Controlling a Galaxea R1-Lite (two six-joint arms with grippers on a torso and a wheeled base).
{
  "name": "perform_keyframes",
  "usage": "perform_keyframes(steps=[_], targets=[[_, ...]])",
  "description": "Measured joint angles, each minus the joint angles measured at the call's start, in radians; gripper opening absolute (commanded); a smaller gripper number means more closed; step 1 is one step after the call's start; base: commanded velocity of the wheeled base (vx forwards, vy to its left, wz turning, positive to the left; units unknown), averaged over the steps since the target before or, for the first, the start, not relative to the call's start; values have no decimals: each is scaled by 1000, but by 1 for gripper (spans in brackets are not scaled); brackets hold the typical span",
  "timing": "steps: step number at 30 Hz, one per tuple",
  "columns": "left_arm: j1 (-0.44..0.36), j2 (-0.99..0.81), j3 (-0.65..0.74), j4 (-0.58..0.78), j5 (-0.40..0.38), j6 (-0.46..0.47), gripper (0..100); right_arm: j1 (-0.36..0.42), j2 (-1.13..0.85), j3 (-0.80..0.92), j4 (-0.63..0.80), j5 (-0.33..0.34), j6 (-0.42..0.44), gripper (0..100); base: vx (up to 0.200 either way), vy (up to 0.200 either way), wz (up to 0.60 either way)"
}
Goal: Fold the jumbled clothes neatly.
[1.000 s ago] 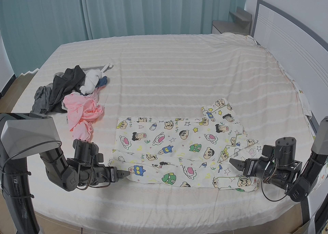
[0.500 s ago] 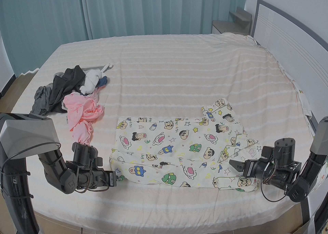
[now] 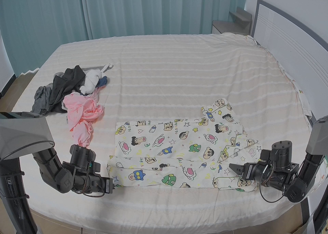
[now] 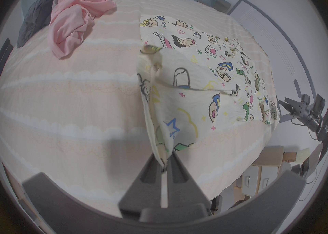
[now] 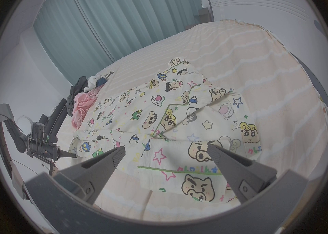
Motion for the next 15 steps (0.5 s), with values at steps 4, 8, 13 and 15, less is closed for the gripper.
perform_keyframes(steps=[4, 8, 13, 15], targets=[[10, -13, -13, 23, 1, 15, 0, -2, 4, 4, 0, 0, 0, 100, 0, 0, 0], [21, -21, -18, 50, 1, 33, 0, -1, 5, 9, -1, 0, 0, 100, 0, 0, 0], [37, -32, -19, 102, -3, 58, 0, -7, 6, 13, -5, 0, 0, 100, 0, 0, 0], [39, -34, -19, 102, -6, 56, 0, -10, 5, 12, -6, 0, -1, 100, 0, 0, 0]])
